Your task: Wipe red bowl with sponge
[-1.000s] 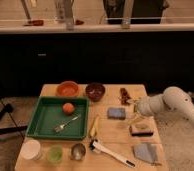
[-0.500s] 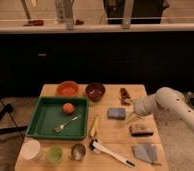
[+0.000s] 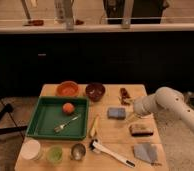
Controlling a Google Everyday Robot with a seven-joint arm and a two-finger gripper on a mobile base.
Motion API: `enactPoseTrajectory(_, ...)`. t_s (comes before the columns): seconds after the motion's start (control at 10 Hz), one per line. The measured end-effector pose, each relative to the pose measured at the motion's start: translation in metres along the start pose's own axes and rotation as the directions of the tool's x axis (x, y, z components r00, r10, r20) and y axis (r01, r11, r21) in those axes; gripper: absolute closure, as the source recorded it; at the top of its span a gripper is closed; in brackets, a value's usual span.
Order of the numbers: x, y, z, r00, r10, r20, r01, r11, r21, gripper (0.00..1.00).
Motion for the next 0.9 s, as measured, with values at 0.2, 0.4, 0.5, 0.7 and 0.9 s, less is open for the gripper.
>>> enactPoseTrajectory(0.2, 0.006, -0.002, 0.002, 1.000, -0.001, -0.001, 0.001, 1.000, 0.021, 0.20)
enactPoseTrajectory(0.4, 0.021, -0.007, 0.018, 1.000, -0.001, 0.000, 0.001, 0.999, 0.036, 0.20)
enactPoseTrajectory(0.5, 0.032, -0.013, 0.032, 1.000, -0.001, 0.004, 0.001, 0.999, 0.036, 0.20)
enactPoseTrajectory(0.7, 0.042, -0.025, 0.046, 1.000, 0.000, 0.014, 0.000, 1.000, 0.024, 0.20)
enactPoseTrajectory(0.9, 0.047, -0.038, 0.057, 1.000, 0.003, 0.031, -0.003, 1.000, 0.008, 0.20)
